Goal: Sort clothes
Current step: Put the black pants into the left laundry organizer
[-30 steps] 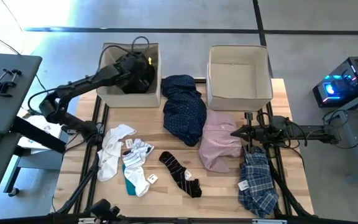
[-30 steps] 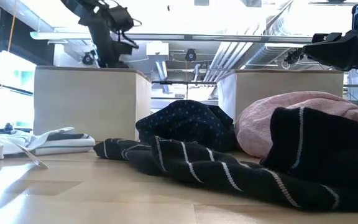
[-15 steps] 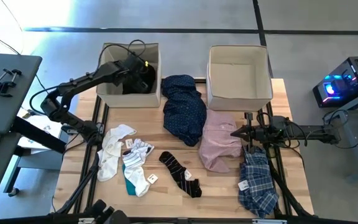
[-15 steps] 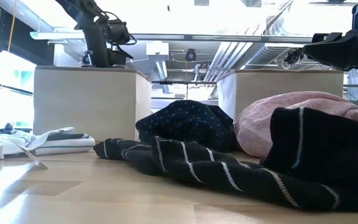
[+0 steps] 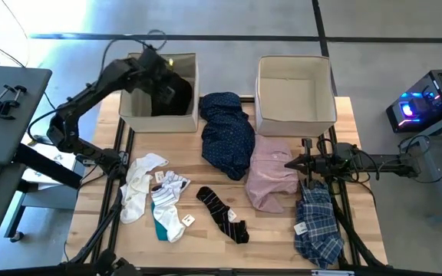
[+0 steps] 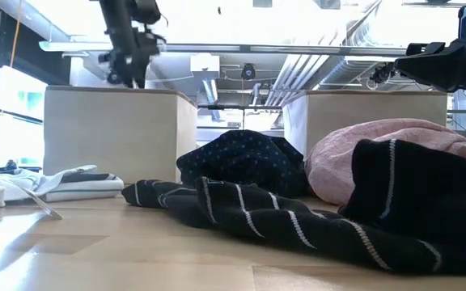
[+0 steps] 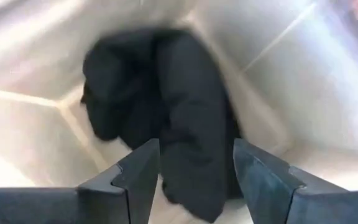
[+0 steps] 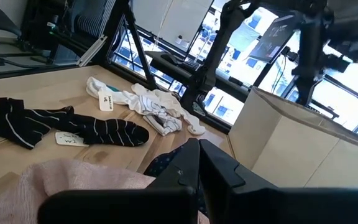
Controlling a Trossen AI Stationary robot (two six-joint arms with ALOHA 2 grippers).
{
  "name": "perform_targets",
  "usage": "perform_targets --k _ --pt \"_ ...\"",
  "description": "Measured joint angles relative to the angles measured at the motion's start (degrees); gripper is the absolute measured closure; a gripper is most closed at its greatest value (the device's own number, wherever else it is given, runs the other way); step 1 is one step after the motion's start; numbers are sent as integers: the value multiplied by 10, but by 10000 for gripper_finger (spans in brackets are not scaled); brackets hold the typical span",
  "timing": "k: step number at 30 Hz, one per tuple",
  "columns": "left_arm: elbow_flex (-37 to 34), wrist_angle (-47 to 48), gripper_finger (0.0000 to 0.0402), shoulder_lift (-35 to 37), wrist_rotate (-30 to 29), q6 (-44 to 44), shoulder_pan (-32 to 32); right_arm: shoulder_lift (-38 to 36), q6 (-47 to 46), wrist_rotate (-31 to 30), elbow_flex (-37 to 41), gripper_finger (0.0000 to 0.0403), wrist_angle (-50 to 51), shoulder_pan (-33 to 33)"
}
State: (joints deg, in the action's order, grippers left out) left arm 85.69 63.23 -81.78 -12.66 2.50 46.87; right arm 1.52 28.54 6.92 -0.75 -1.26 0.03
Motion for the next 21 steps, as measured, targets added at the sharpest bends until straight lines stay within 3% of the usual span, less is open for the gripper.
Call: perform_targets --k 5,8,13,21 --pt "33 -37 227 -2 188 22 13 0 0 -1 0 402 0 0" --pt "20 -68 242 -16 237 34 26 0 0 -3 0 402 0 0" --pt "-15 -79 268 -56 223 39 44 0 0 -2 0 402 0 0" --pt "-76 -78 291 -134 87 59 73 0 0 -2 0 402 0 0"
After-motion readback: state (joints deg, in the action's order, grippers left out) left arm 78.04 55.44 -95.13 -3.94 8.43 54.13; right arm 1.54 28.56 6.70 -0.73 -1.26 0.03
